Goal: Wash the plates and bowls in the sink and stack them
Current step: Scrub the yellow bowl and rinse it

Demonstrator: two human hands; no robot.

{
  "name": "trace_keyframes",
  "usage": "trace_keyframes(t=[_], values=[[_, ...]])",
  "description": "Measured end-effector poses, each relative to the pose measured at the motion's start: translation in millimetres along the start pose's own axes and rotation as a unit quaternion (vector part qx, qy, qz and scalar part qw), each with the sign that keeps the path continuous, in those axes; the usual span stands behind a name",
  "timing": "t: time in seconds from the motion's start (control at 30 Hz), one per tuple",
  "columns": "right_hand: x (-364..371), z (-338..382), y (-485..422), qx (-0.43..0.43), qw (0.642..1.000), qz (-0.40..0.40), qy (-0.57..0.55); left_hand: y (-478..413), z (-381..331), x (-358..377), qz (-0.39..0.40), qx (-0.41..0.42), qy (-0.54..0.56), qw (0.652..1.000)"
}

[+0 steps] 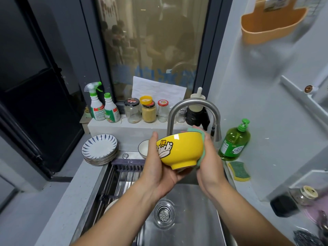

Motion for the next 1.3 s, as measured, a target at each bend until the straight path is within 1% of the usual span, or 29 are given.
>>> trace_keyframes(t=[0.07,0.17,0.23,0.3,0.37,0.43,0.57,0.6,0.63,0.67,0.7,0.73,0.77,0.83,0.9,0.97,1.03,1.07,1.13,1.23,1.3], values=[[-3,-4,5,0.01,0.999,-0.026,-0.02,-6,0,-3,-0.019,0.022,-0.043,0.999],[-4,-3,14,-0.049,0.997,-0.05,0.022,-7,-3,-6,-0.075,0.073,-0.113,0.988],[-4,1,17,-0.078,0.993,-0.067,0.055,0,1,-5,-0.086,0.086,-0.107,0.987],[-3,5,20,-0.08,0.991,-0.068,0.081,4,8,-6,-0.064,0.085,-0.084,0.991],[-3,7,21,-0.097,0.987,-0.069,0.105,5,13,-8,-0.028,0.077,-0.095,0.992],[-4,5,23,-0.138,0.978,-0.068,0.14,1,14,-10,-0.005,0.067,-0.079,0.995],[-1,10,26,-0.238,0.947,-0.064,0.207,-3,10,-3,0.018,0.042,-0.004,0.999],[-2,11,23,-0.236,0.951,-0.057,0.191,-2,9,0,0.019,0.032,0.015,0.999],[-3,10,18,-0.197,0.97,-0.048,0.137,-1,10,2,0.018,0.02,0.027,0.999],[-3,6,12,-0.133,0.989,-0.038,0.051,1,11,4,0.017,0.01,0.038,0.999],[-4,-1,6,-0.067,0.997,-0.039,-0.025,1,13,4,0.016,0.002,0.045,0.999],[-6,-8,4,-0.022,0.996,-0.05,-0.067,0,15,4,0.017,-0.001,0.045,0.999],[-7,-11,4,-0.002,0.996,-0.057,-0.073,-3,16,3,0.02,-0.002,0.033,0.999],[-10,-12,8,-0.001,0.996,-0.069,-0.053,-10,18,0,0.018,0.006,-0.025,0.999],[-16,-9,15,-0.025,0.996,-0.082,-0.01,-16,22,-7,-0.004,0.011,-0.083,0.997],[-21,-10,15,-0.056,0.993,-0.085,0.056,-17,24,-15,-0.025,0.012,-0.089,0.996],[-21,-18,12,-0.072,0.989,-0.072,0.111,-12,27,-19,-0.015,0.006,-0.069,0.997],[-21,-24,9,-0.067,0.987,-0.064,0.129,-9,29,-19,0.002,0.003,-0.066,0.998],[-21,-37,4,-0.043,0.99,-0.031,0.131,-5,32,-22,0.027,0.008,-0.083,0.996],[-16,-51,0,-0.025,0.993,0.021,0.111,-11,31,-39,-0.022,0.039,-0.139,0.989],[-7,-61,-5,0.013,0.996,0.04,0.077,-14,27,-52,-0.045,0.058,-0.157,0.985]])
Point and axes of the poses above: each hand's wrist, its own y-axis away from the middle knuckle, its own x-axis out of the palm, z = x × y, the point moved 3 cm from there along -y, towards the middle knuckle, and after that the axes turned 9 degrees about x, right-handed, at the moved point
